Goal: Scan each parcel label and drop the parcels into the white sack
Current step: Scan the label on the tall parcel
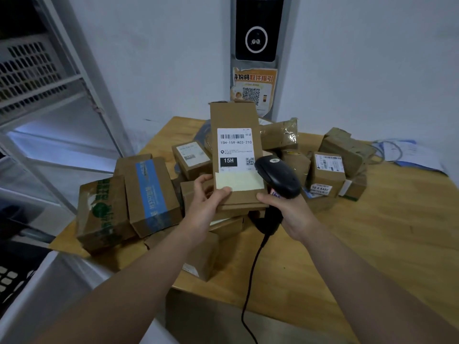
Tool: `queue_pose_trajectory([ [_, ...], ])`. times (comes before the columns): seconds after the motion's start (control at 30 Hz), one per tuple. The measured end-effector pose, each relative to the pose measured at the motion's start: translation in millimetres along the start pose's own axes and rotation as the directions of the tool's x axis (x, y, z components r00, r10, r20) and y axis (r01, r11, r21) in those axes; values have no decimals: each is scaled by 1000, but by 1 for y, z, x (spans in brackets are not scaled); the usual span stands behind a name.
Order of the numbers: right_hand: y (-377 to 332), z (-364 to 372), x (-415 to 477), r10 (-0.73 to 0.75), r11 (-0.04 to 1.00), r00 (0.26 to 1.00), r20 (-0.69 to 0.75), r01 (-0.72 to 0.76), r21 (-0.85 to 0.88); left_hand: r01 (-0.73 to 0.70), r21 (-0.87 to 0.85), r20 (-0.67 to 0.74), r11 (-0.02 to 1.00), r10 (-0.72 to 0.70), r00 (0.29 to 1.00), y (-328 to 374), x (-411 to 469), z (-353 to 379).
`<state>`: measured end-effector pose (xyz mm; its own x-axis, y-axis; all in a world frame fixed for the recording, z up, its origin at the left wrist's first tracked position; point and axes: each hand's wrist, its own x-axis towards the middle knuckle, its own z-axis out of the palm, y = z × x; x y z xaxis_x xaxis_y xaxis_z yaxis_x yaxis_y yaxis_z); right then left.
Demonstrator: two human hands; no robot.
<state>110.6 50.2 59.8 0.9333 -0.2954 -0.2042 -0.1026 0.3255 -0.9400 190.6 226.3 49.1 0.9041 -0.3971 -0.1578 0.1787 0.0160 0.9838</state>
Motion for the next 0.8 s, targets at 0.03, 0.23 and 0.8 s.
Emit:
queue_pose_trajectory([
  [0.03,0,-4,-2,-7,1000,1000,6,7,-1,35,26,40,999,-36,999,3,0,-1],
  [0.23,-3,-21,-16,22,1000,999,36,-22,-9,170,127,12,977,-173,985,37,21,4],
  [0.8,-50,-24,-75,-184,954,980,-70,161,-251,-6,256,147,967,-32,989,25,18,61],
])
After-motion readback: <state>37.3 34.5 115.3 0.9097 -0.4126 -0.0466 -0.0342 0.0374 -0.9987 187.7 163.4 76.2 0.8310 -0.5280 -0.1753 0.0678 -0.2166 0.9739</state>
